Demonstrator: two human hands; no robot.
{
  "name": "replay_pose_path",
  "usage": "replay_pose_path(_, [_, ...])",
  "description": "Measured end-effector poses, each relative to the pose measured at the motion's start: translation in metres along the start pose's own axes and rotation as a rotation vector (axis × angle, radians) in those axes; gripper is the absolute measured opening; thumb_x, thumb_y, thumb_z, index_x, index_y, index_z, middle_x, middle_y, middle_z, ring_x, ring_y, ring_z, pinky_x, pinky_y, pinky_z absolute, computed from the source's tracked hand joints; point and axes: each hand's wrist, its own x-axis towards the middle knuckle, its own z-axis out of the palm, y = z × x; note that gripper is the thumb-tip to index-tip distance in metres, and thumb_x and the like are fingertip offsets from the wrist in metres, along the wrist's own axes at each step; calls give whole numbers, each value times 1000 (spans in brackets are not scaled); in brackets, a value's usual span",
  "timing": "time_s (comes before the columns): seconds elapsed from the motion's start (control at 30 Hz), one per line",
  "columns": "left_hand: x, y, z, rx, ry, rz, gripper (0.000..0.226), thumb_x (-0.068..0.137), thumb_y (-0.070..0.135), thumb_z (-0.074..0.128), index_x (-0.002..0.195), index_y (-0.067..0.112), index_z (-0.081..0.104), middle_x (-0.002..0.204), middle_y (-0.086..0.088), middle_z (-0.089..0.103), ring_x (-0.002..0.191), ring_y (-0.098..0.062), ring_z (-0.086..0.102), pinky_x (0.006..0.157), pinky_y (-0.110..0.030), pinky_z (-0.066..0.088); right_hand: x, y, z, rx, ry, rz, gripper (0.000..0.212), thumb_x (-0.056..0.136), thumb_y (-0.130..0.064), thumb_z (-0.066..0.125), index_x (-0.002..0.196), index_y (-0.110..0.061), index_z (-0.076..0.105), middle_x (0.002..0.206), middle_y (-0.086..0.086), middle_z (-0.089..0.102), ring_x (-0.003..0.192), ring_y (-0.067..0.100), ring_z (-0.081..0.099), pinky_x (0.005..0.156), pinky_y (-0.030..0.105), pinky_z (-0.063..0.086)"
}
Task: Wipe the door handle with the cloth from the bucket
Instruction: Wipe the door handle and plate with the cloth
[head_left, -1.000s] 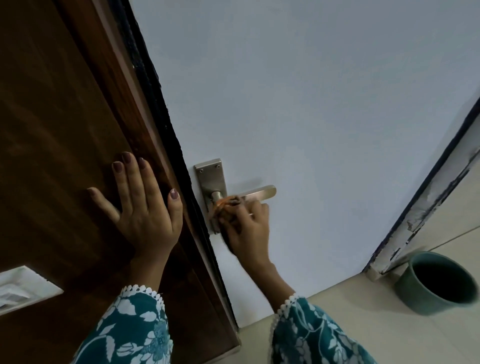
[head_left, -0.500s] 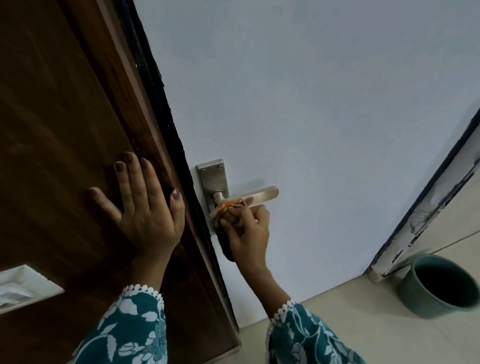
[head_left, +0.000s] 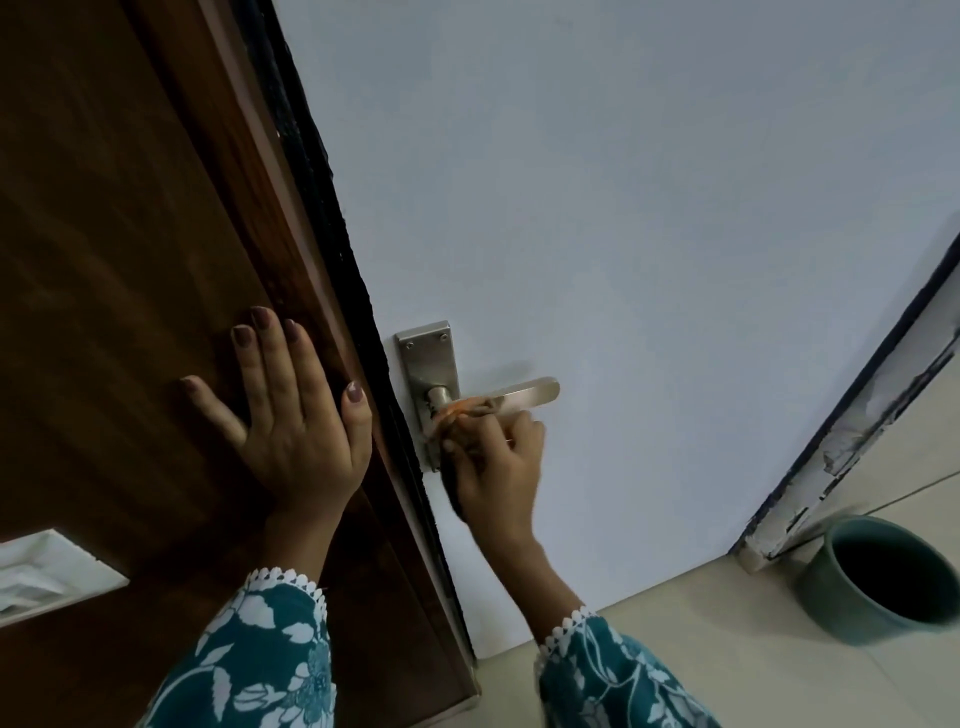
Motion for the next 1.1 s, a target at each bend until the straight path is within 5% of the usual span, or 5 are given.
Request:
replay_pose_path(0.43, [1, -2, 2, 2, -1, -8, 60, 97, 29, 32, 149, 4, 15, 151, -15, 26, 147, -22, 7, 114, -52, -5, 65, 47, -63, -10, 56, 264, 18, 68, -6, 76, 83, -10, 70, 83, 0, 50, 81, 27, 60, 63, 7, 35])
replay_pose_path(0.57, [1, -1, 2, -4, 8, 6, 60, 97, 29, 32, 149, 4, 17, 154, -8, 20, 147, -22, 9, 114, -53, -2, 82, 35, -92, -77, -32, 137, 26, 70, -7, 77, 95, -15, 74, 89, -4, 59, 91, 24, 64, 76, 18, 40])
replay_pose_path(0.7, [0, -2, 2, -8, 11, 1, 60, 97, 29, 34, 149, 4, 17, 154, -6, 18, 147, -22, 10, 114, -53, -2, 70, -4, -82, -78, -102, -197, 31, 73, -9, 74, 102, -17, 74, 103, 1, 67, 97, 13, 59, 86, 4, 38])
replay_pose_path(0.83, [1, -2, 1, -26, 3, -1, 59, 97, 29, 34, 148, 3, 19, 152, -9, 21, 147, -21, 9, 114, -53, -3, 41, -14, -29, -305, -287, -602, 27, 94, -10, 50, 113, -11, 68, 117, 8, 68, 105, 25, 64, 84, 37, 50])
replay_pose_path(1.1, [-1, -6, 1, -36, -9, 14, 60, 98, 31, 34, 149, 6, 18, 158, -5, 11, 147, -21, 9, 114, -53, -4, 41, -19, -21, -655, -279, -680, 47, 98, -11, 21, 106, -2, 67, 100, 12, 69, 95, 29, 65, 90, 40, 47])
